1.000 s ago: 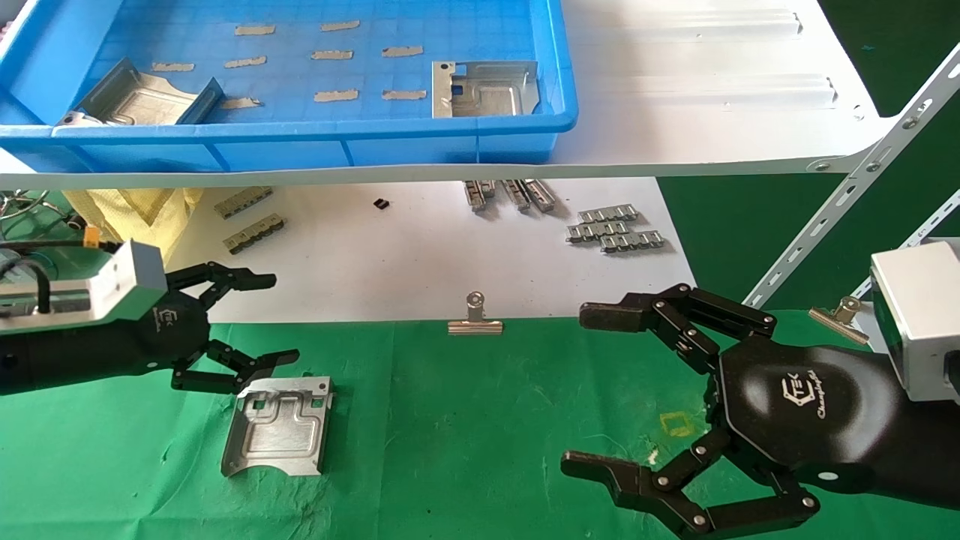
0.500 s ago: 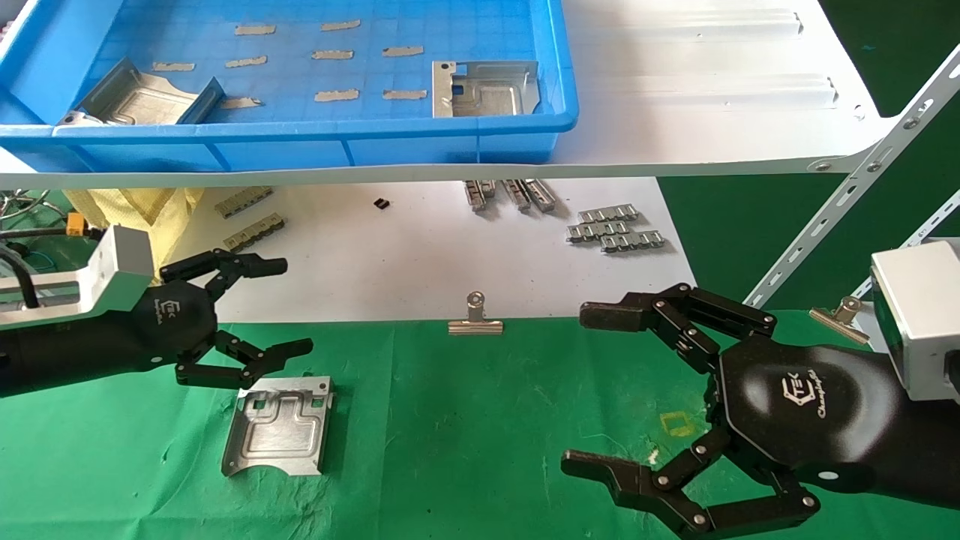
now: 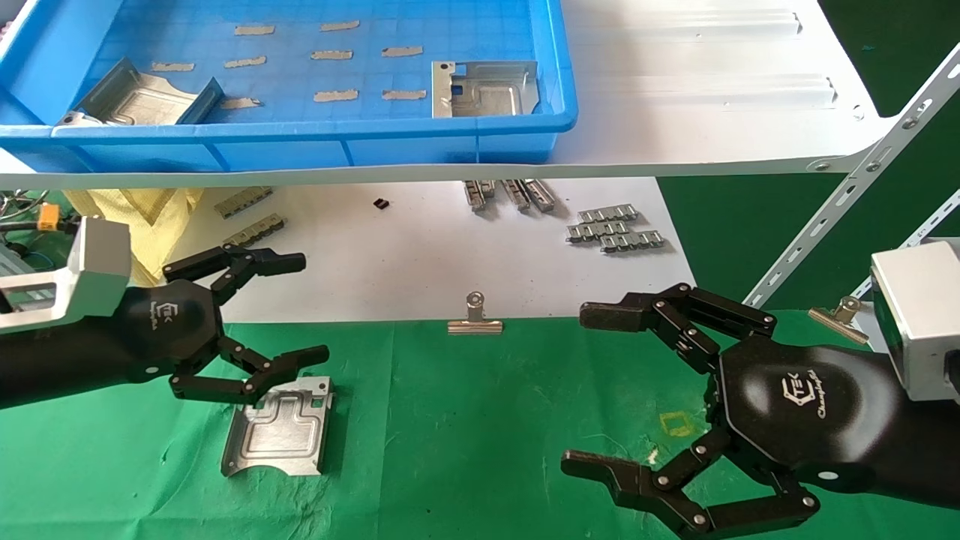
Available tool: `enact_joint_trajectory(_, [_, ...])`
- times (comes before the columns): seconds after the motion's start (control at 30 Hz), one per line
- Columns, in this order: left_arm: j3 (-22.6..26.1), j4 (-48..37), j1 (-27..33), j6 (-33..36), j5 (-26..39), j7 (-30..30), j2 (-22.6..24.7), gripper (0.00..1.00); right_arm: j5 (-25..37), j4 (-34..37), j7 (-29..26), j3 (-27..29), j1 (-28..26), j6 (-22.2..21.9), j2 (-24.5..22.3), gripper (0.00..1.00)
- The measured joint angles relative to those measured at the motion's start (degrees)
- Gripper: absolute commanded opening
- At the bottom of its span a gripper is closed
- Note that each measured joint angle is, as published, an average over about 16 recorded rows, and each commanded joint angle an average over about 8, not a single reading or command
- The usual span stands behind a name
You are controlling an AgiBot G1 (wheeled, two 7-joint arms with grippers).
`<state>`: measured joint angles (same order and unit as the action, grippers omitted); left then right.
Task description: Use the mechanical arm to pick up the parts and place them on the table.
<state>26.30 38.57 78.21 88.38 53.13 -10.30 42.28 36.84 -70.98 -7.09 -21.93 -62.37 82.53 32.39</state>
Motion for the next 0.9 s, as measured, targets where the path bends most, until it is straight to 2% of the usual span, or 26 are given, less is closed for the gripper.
enact_joint_trajectory(0.9, [-9.37,31.95,-15.18,-2.42,-10.29,19.09,-6.61,1.0,0.0,0.0,0.0,0.0,0.0,0.0,0.0,1.0])
